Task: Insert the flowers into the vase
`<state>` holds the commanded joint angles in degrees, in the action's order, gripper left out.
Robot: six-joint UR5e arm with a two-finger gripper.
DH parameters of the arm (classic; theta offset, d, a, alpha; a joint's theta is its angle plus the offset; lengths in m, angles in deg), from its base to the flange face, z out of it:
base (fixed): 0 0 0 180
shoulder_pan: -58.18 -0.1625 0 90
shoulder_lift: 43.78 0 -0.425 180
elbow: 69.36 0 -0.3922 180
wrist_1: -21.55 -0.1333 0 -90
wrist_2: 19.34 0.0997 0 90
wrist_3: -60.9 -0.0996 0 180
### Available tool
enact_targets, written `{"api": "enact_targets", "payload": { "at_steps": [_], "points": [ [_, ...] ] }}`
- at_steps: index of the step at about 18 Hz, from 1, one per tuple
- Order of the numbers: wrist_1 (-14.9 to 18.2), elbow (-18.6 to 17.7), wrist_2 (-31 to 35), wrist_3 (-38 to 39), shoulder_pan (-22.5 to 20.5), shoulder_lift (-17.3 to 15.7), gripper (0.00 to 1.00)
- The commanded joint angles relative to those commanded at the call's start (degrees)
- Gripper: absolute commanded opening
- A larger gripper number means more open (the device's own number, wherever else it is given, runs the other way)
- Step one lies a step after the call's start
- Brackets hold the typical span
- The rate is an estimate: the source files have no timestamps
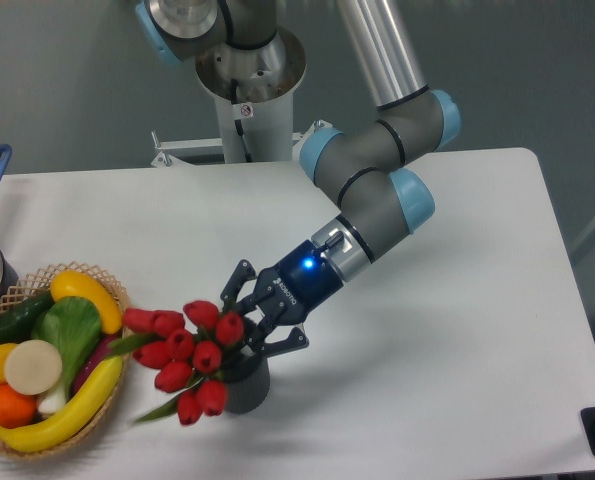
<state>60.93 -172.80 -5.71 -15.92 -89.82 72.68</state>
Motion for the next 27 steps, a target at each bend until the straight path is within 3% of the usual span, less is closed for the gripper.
{"api": "enact_targets", "payload": {
  "at_steps": [1,5,8,10,15,19,22,24,27],
  "points": [
    [0.0,-0.1,-0.2,0.2,-0.2,-0.2,0.98],
    [0.0,-0.7,-0.2,-0.3,-1.1,-0.9,1.0],
    [0.0,-1.5,-0.1,-2.0,-1.8,-3.1,1.0],
    [0.1,-3.1,0.0,-1.7,-3.1,-6.3,1.0],
    [0.4,-5.1,1.1,-0.2,-10.3,-14.5,1.0],
    [0.4,-4.6,1.3,0.9,-16.1,-16.3,1.0],
    [0.4,-4.6,7.4,0.6,-20.1,-16.3,1.0],
    [0.4,-4.5,15.0,0.1,-22.8,-16.0,1.0],
    [0.3,-3.3,23.7,0.1,-24.0,-14.3,1.0]
  ]
}}
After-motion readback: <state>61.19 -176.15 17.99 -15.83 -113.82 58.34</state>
